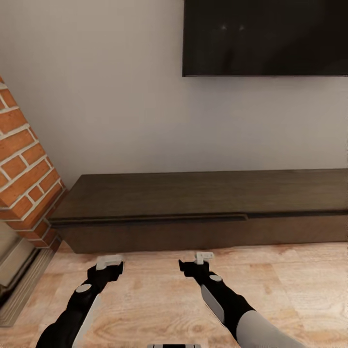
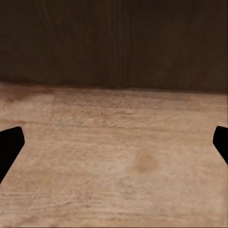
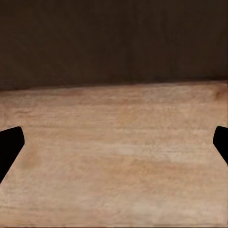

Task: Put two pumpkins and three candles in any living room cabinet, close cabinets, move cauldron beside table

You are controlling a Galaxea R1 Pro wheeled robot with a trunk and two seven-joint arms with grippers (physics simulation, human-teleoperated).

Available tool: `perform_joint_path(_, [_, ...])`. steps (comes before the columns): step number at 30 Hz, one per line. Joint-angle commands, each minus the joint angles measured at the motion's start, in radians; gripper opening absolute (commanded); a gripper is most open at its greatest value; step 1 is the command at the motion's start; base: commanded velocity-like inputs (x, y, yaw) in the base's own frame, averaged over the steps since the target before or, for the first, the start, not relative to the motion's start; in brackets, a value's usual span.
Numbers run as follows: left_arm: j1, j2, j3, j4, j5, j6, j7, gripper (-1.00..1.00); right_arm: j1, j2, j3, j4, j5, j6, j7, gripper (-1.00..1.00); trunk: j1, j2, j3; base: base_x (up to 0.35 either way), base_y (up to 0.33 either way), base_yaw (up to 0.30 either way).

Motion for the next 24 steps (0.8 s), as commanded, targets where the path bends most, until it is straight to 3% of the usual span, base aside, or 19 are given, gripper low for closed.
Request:
perform_joint_path(1, [0.000,0.006,0.006,-0.042,0.013,0.080,0.009,1.00,-0.001,-0.002,-0.012,-0.032,-0.009,0.061,-0.007,1.00,0.000,0.000,-0.001,-0.058,0.000,0.000])
perform_joint_path(5, [0.000,0.011,0.046,-0.152,0.018,0.329,0.009,1.00,-0.001,-0.002,-0.058,-0.102,-0.007,0.277,-0.008,1.00,0.000,0.000,-0.001,-0.021,0.000,0.000])
perform_joint_path(8, [0.000,0.011,0.062,-0.220,0.018,0.499,0.013,1.00,-0.001,0.002,-0.065,-0.116,-0.005,0.372,-0.012,1.00,0.000,0.000,-0.001,-0.004,0.000,0.000])
perform_joint_path(10, [-0.001,0.011,0.077,-0.249,0.018,0.563,0.014,1.00,-0.001,0.003,-0.067,-0.119,-0.005,0.413,-0.014,1.00,-0.004,0.007,0.002,-0.001,0.000,0.000])
perform_joint_path(15, [-0.004,0.005,0.090,-0.276,0.024,0.610,0.013,1.00,-0.001,0.005,-0.067,-0.118,-0.004,0.495,-0.028,1.00,-0.023,0.042,0.018,0.000,0.000,0.000])
perform_joint_path(24, [-0.010,0.002,0.091,-0.271,0.028,0.616,0.012,1.00,-0.001,0.008,-0.064,-0.117,-0.007,0.577,-0.141,1.00,-0.058,0.105,0.046,0.000,0.000,0.000])
